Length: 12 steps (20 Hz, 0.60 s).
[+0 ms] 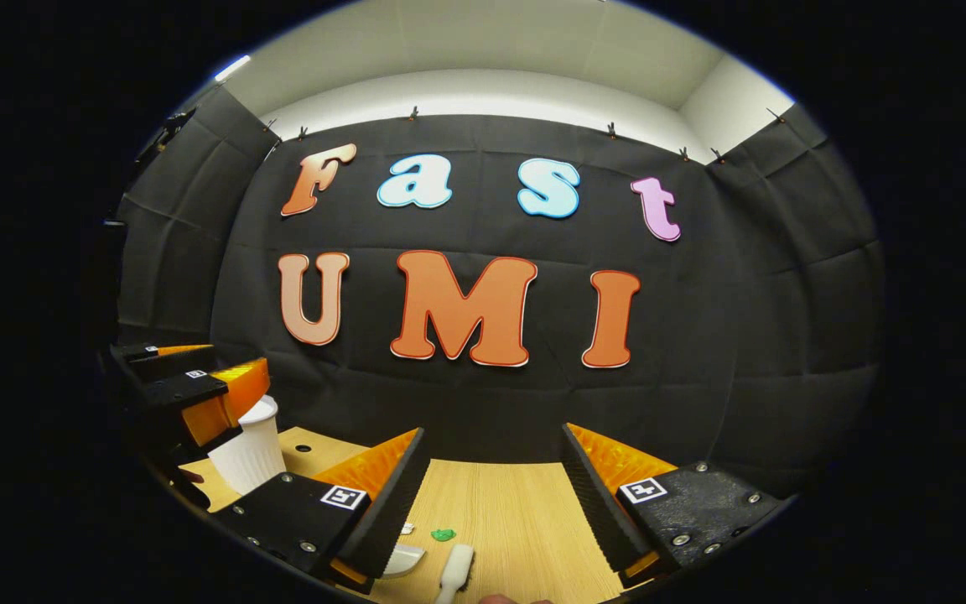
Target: Pick up the small broom and dustpan from the desktop, sweep the trash into the dustpan with the broom, and then empty the trash into the garbage bin.
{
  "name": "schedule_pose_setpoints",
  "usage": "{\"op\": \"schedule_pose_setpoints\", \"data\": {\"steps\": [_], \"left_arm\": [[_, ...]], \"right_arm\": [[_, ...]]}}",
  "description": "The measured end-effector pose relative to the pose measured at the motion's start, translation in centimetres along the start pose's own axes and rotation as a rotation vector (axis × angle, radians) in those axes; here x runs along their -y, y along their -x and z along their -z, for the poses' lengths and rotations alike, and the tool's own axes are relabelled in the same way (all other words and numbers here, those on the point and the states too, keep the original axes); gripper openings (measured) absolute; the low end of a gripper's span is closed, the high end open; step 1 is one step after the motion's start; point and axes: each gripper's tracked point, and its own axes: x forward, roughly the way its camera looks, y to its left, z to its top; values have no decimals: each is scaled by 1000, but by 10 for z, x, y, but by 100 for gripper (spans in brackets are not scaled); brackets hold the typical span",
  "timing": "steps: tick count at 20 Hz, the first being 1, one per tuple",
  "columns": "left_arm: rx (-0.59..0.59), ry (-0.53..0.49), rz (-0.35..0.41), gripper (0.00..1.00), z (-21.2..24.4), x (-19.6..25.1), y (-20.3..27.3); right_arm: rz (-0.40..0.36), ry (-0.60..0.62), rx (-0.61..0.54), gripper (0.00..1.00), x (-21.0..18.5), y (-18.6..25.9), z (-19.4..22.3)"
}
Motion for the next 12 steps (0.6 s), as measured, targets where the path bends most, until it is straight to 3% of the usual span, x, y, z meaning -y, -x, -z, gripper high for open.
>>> {"op": "schedule_pose_setpoints", "data": {"steps": [12], "left_arm": [[-22,-8,-9,96,7,3,4]], "right_arm": [[-25,-2,-21,94,-5,1,8]]}}
